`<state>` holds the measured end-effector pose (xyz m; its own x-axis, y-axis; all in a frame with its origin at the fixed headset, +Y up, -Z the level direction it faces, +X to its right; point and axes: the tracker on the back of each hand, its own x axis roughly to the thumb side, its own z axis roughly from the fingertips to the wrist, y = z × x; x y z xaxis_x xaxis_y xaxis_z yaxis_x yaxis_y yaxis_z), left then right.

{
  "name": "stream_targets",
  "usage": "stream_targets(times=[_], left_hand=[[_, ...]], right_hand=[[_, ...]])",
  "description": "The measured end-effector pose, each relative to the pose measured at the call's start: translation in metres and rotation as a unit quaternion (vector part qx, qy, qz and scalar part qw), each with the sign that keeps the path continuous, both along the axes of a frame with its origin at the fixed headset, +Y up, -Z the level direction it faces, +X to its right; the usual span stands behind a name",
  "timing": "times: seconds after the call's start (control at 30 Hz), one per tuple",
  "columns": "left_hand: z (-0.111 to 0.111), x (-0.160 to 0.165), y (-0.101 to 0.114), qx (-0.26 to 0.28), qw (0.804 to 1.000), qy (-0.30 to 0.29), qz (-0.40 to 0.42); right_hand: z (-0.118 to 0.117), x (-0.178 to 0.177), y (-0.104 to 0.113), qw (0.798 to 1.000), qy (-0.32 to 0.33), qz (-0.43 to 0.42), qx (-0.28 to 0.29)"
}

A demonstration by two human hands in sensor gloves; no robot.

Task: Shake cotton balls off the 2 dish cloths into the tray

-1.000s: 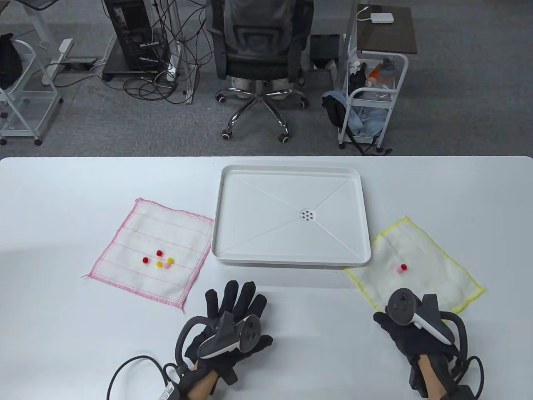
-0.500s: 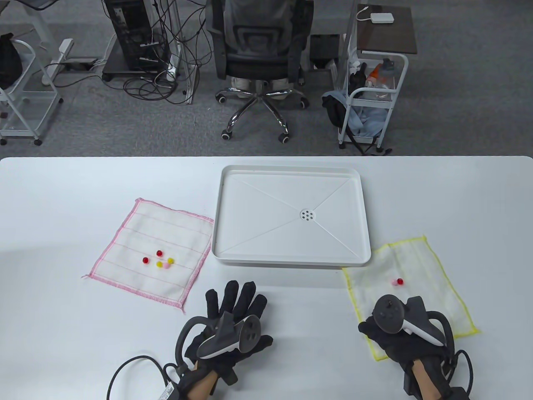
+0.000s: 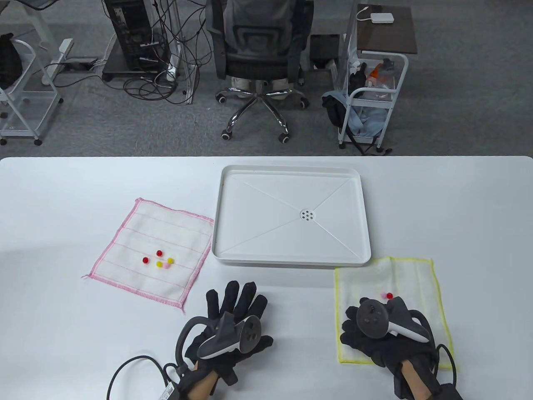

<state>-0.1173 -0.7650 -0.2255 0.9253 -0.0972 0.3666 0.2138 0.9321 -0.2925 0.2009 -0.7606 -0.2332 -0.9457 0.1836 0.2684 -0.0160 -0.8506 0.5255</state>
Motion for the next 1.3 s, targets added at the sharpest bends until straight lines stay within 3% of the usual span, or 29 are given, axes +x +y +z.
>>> stream_targets(times=[0.47,1.3], left_hand=[[0.0,0.0,0.0,-0.002,1.0,0.004,-0.003],[-0.004,-0.006,0.001,-0.014,1.0,0.022,0.009]], right_hand=[[-0.003,-0.041,-0.012,0.997,0.065,0.023,-0.042],[-0.021,-0.117,-0.015,0.985,0.131,0.073,-0.084]])
